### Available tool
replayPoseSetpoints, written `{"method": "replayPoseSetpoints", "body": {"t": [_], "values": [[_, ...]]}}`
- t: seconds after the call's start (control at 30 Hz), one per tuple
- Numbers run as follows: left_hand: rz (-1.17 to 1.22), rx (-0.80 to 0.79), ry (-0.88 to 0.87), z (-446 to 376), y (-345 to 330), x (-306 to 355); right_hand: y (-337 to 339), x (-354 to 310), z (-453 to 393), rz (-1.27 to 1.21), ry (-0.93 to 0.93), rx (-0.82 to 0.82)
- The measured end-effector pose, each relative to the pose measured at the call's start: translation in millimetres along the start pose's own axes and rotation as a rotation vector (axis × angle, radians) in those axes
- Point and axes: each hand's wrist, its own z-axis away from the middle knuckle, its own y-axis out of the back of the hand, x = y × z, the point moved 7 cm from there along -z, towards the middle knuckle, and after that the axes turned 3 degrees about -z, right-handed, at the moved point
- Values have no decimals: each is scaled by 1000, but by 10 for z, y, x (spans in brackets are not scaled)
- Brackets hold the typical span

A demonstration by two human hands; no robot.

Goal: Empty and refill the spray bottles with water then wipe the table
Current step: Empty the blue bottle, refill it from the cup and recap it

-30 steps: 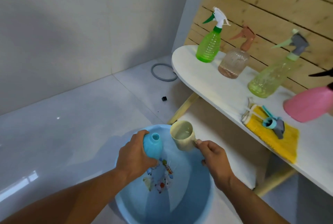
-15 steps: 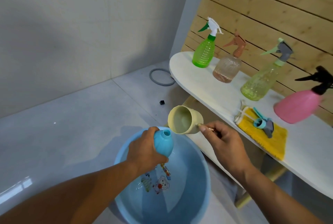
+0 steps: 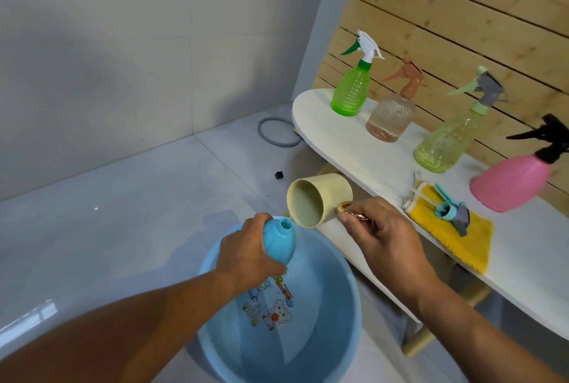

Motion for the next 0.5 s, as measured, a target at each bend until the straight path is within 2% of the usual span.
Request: {"method": "replayPoseSetpoints", "body": {"t": [0.5], "values": [[1, 11, -15, -17, -21, 3, 27, -157, -34, 183, 90, -21]]}}
